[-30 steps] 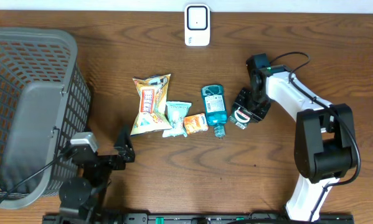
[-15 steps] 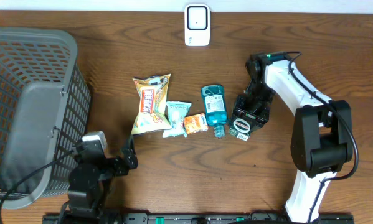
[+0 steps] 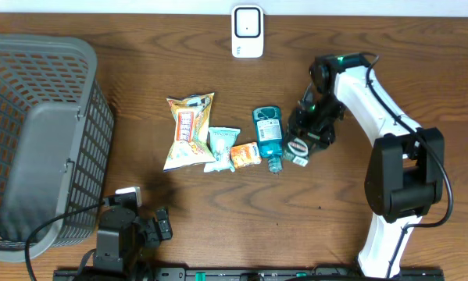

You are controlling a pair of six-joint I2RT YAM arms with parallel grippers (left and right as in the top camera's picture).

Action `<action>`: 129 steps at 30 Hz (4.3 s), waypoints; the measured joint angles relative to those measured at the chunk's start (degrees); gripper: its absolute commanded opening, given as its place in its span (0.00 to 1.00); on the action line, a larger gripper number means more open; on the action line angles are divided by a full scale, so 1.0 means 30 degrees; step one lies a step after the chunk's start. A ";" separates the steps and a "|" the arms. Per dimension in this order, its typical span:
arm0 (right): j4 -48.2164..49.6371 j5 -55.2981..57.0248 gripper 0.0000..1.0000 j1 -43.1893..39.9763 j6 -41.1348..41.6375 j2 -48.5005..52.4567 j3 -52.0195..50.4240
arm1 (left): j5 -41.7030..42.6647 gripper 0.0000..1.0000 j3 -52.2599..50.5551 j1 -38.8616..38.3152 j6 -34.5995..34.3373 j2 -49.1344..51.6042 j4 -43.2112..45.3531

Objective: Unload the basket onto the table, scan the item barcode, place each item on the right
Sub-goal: 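Lift the tin and hold it under the white scanner, then carry the tin to the far right and release it, then move the right gripper to the teal bottle and grasp it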

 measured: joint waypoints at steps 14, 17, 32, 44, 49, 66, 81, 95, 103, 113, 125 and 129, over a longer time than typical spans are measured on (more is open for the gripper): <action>1.5132 0.4517 0.53 0.1348 0.0015 0.0015 0.2288 | 0.0007 0.98 0.0000 0.0007 0.0000 0.0000 -0.0015; 1.7588 0.6506 0.51 0.2164 -0.0226 0.0022 0.2288 | 0.0044 0.98 0.0000 0.0007 0.0000 0.0000 -0.0015; 3.2647 1.2509 0.52 0.4692 -0.5603 0.4670 0.2390 | 0.0219 0.98 0.0000 0.0015 0.0000 0.0007 -0.0022; 3.8330 1.3347 0.57 0.4138 -0.6149 0.8131 0.2382 | 0.0226 0.98 0.0000 0.0015 0.0000 0.0022 -0.0066; 3.8323 1.3420 0.57 0.4138 -0.5887 0.8131 0.2382 | 0.0226 0.98 0.0000 0.0015 0.0000 0.0022 -0.0066; 1.7435 1.5992 0.49 0.0386 -0.3905 -0.1275 0.2652 | 0.0277 0.98 0.0000 0.0015 -0.0007 0.0029 -0.0066; 1.3967 1.7318 0.59 -1.3267 -0.3840 0.2601 0.2550 | 0.0277 0.98 0.0000 0.0015 0.0000 0.0029 -0.0073; 1.3719 1.6502 0.99 -1.6997 -0.3687 0.3118 0.2477 | 0.0277 0.98 0.0000 0.0015 0.0000 0.0029 -0.0073; 1.1409 0.8604 0.98 -1.4615 -0.2164 -0.0954 0.2543 | 0.0277 0.98 0.0000 0.0015 0.0000 0.0029 -0.0066; 0.8502 0.6528 0.99 -0.4991 -0.0495 -0.2841 0.2951 | 0.0277 0.98 0.0000 0.0015 0.0000 0.0029 -0.0073; 0.5945 0.2492 0.98 0.0801 -0.2637 0.0255 0.2841 | 0.0277 0.98 0.0000 0.0015 0.0000 0.0029 -0.0066; 0.6091 0.1479 0.90 0.0860 -0.3140 0.2288 0.2805 | 0.0277 0.98 0.0000 0.0015 0.0000 0.0029 -0.0066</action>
